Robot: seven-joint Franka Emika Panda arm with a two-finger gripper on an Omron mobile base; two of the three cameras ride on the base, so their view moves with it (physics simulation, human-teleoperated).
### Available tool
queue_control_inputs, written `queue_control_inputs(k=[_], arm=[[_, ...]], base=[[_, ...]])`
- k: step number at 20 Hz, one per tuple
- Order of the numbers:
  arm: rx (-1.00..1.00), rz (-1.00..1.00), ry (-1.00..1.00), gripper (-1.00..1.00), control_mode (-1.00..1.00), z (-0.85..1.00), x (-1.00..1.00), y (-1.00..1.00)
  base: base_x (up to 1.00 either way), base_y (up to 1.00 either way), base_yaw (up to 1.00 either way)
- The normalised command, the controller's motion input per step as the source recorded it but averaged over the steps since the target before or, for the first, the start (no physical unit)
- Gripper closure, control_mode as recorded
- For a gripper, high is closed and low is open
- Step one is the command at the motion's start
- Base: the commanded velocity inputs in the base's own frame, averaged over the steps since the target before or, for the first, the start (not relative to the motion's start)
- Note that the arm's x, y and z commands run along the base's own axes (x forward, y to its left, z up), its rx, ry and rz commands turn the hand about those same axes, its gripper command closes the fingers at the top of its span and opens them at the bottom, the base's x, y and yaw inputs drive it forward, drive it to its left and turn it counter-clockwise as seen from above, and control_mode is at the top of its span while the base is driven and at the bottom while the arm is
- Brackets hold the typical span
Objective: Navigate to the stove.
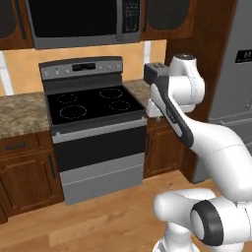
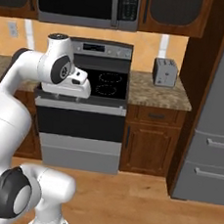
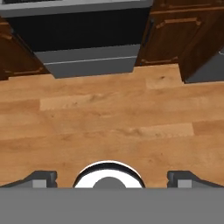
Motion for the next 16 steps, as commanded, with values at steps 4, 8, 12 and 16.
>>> queue_control_inputs(k=[4, 8, 12, 16], arm=[[0.00, 0.00, 0.00, -1.00, 1.00, 0.00, 0.00, 0.00], [0.00, 0.00, 0.00, -1.00, 1.00, 0.00, 0.00, 0.00], [0.00, 0.00, 0.00, -1.00, 1.00, 0.00, 0.00, 0.00], [0.00, 0.00, 0.00, -1.00, 1.00, 0.00, 0.00, 0.00]], base=[[0.81, 0.46, 0.03], [1.00, 0.29, 0.00], [1.00, 0.42, 0.00], [1.00, 0.63, 0.00]])
